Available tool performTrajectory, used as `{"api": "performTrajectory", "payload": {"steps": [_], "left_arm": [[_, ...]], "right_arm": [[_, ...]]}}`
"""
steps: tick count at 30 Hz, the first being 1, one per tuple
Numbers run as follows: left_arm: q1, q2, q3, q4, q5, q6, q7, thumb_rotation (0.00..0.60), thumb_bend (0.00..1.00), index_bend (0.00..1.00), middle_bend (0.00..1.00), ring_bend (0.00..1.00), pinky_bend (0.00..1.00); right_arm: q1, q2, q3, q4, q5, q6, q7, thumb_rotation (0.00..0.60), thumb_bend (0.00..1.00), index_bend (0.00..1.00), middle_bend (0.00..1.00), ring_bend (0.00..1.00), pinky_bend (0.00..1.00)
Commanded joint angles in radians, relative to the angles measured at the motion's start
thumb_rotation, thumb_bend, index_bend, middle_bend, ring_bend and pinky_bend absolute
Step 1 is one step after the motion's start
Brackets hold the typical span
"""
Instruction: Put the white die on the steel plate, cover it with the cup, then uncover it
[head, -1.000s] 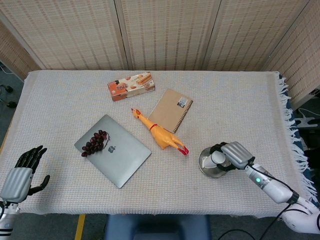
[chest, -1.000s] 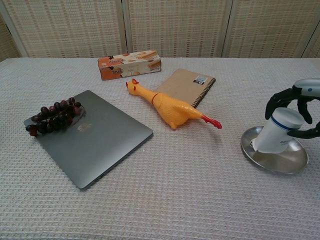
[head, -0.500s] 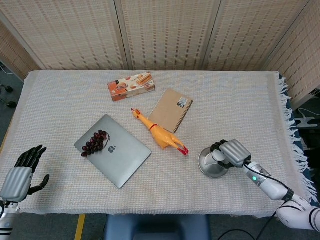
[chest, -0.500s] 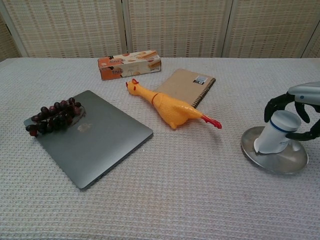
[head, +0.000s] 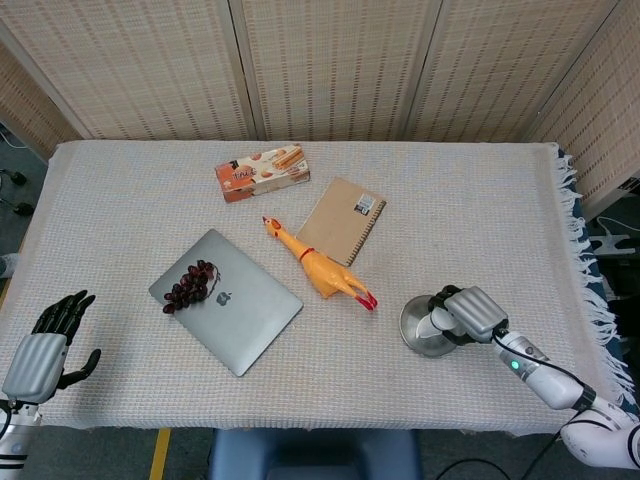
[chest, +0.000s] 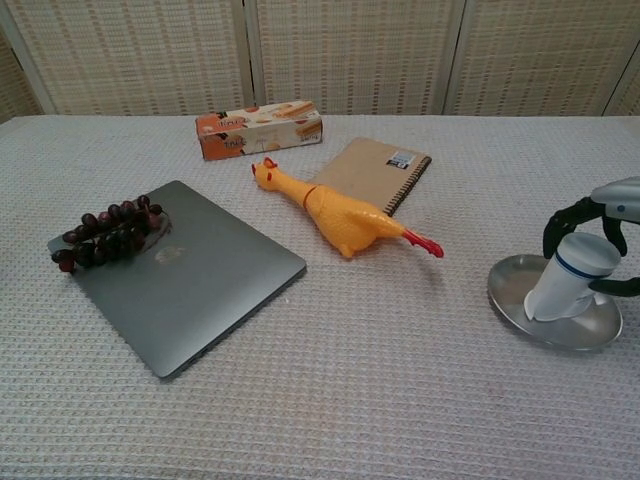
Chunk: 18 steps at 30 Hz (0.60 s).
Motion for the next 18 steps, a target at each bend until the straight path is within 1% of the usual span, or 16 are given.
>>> {"api": "performTrajectory", "payload": {"steps": [1, 6, 9, 11, 15, 18], "left_arm": [[-0.001, 0.000, 0.000, 0.002, -0.001, -0.002, -0.002, 0.600, 0.38, 0.00, 0.00, 0.00, 0.11], [-0.003, -0.001, 0.000, 0.001, -0.002, -0.005, 0.000, 0.600, 0.38, 0.00, 0.00, 0.00, 0.11], [-0.002, -0.001, -0.001, 0.002, -0.003, -0.003, -0.001, 0.600, 0.38, 0.00, 0.00, 0.00, 0.11], [-0.002, -0.002, -0.001, 0.004, -0.006, -0.005, -0.001, 0.600, 0.38, 0.00, 0.00, 0.00, 0.11], [-0.006, -0.004, 0.000, 0.003, -0.005, -0.012, 0.004, 0.600, 0.38, 0.00, 0.00, 0.00, 0.11], [-0.006, -0.005, 0.004, 0.001, 0.002, -0.012, 0.008, 0.600, 0.38, 0.00, 0.00, 0.00, 0.11]], "right_arm": [[0.001, 0.004, -0.004, -0.006, 0.004, -0.009, 0.002, 0.600, 0.31, 0.45, 0.39, 0.20, 0.47], [-0.002, 0.004, -0.004, -0.012, -0.007, 0.007, 0.013, 0.600, 0.31, 0.44, 0.38, 0.19, 0.46], [-0.005, 0.008, -0.005, -0.016, -0.022, 0.026, 0.032, 0.600, 0.31, 0.48, 0.38, 0.19, 0.46], [-0.003, 0.006, -0.006, -0.008, -0.029, 0.029, 0.028, 0.600, 0.31, 0.49, 0.38, 0.19, 0.46], [0.000, -0.044, 0.022, 0.055, 0.002, 0.035, -0.106, 0.600, 0.31, 0.49, 0.38, 0.19, 0.46], [-0.003, -0.074, 0.041, 0.080, 0.031, 0.045, -0.192, 0.600, 0.31, 0.49, 0.38, 0.19, 0.46]]}}
